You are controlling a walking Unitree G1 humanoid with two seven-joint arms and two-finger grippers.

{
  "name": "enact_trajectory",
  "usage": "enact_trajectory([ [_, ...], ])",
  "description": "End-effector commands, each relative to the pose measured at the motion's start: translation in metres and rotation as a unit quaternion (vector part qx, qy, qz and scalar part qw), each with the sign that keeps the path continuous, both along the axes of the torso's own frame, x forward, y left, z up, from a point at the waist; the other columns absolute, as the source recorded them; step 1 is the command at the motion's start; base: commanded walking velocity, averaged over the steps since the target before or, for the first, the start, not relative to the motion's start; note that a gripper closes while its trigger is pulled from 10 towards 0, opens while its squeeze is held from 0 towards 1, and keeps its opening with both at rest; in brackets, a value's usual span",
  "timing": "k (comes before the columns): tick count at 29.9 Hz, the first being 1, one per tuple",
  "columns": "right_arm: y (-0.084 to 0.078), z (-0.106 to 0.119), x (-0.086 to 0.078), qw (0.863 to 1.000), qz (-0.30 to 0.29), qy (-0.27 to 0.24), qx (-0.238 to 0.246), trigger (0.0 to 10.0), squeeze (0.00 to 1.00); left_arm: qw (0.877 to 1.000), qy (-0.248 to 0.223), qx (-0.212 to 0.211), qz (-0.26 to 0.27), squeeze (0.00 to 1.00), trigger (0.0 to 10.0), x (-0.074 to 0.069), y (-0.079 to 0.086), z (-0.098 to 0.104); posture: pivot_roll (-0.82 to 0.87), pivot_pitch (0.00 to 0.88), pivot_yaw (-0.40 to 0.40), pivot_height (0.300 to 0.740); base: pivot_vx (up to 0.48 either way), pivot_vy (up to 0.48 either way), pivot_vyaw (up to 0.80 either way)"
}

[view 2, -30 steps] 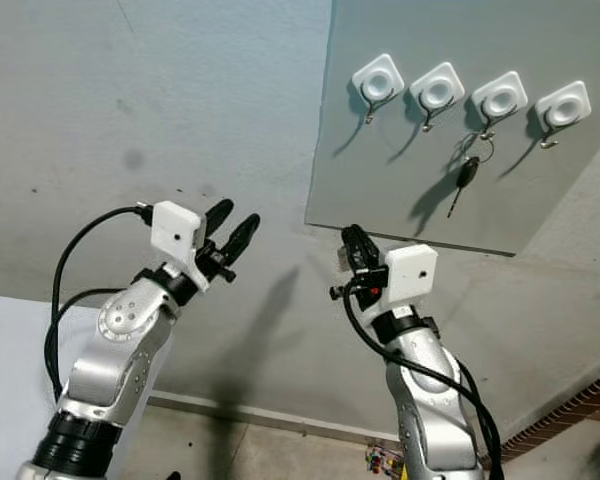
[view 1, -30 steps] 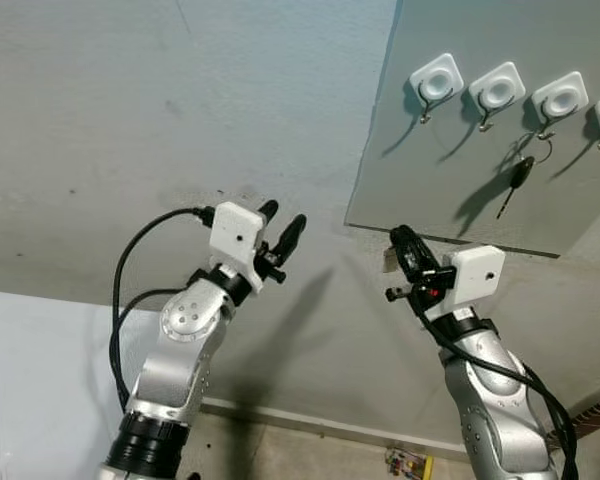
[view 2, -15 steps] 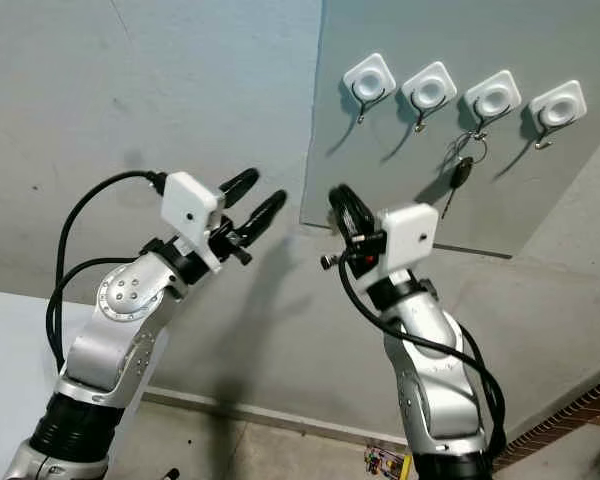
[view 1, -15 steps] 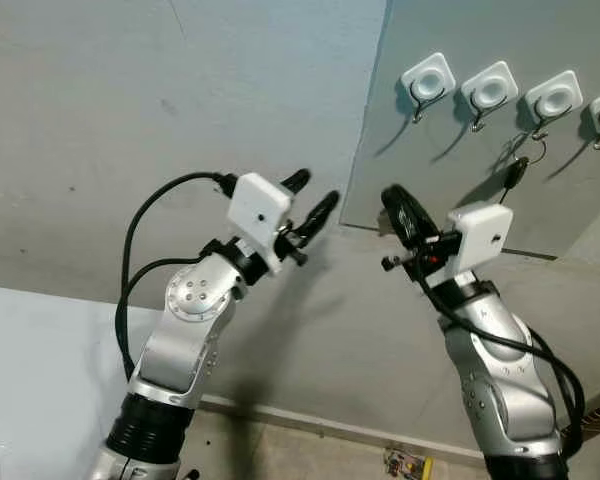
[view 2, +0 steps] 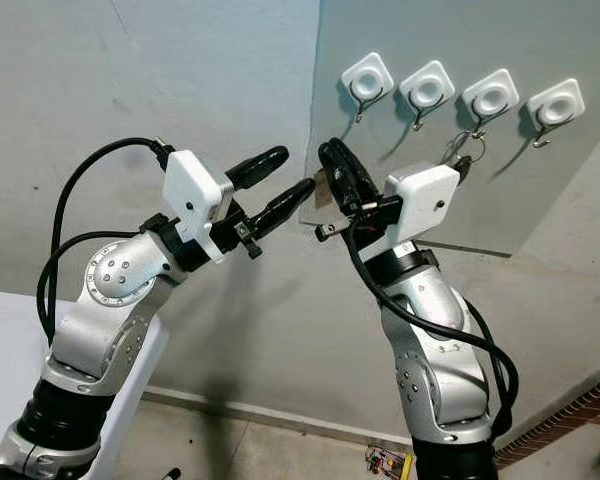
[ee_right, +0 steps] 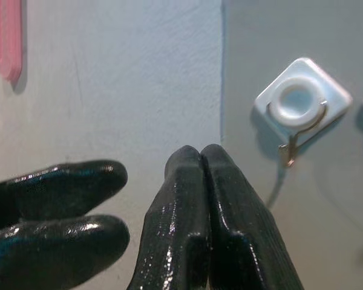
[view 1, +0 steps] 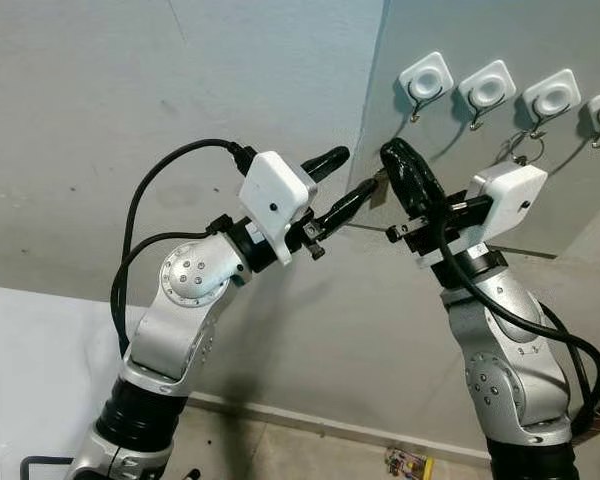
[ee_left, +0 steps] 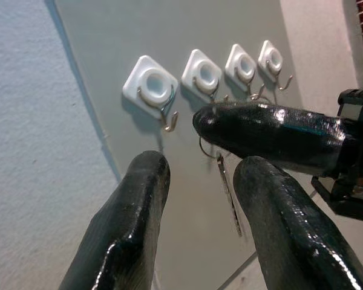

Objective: Hang keys on a hook

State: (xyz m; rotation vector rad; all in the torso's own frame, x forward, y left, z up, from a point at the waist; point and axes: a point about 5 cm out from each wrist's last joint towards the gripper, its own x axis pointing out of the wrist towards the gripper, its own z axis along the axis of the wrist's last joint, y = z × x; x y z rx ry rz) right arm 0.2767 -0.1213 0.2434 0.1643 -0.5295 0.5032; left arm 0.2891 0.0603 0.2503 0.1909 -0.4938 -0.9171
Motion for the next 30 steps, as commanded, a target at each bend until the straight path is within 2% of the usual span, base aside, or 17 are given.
enact_trajectory([
  [1,-0.007,0.009,-0.001,1.0,-0.012,-0.009,0.027,10.0,0.0,1.0,-0.014,0.0,-0.011,0.0,10.0,-0.001,-0.001,0.009,-0.13,0.0,0.007,0.74,0.0,0.0,0.0],
  [7,-0.015,0.014,0.004,0.998,-0.024,-0.007,0.059,10.0,0.0,1.0,-0.019,-0.002,-0.013,0.0,10.0,0.001,-0.002,0.014,-0.13,0.0,0.01,0.74,0.0,0.0,0.0],
  [19,-0.016,0.018,0.016,0.997,0.003,0.008,0.07,10.0,0.0,1.0,0.003,-0.002,0.013,0.0,10.0,0.008,0.0,0.009,-0.12,0.0,0.007,0.74,0.0,0.0,0.0],
  [25,-0.015,0.02,0.021,0.993,0.037,0.017,0.111,10.0,0.0,0.999,0.01,0.001,0.033,0.0,10.0,0.01,0.003,0.003,-0.11,0.0,0.0,0.74,0.0,0.0,0.0],
  [30,-0.017,0.025,0.026,0.982,0.07,0.029,0.172,10.0,0.0,0.999,0.011,0.001,0.041,0.0,10.0,0.011,0.005,0.004,-0.1,0.0,-0.006,0.74,0.0,0.0,0.0],
])
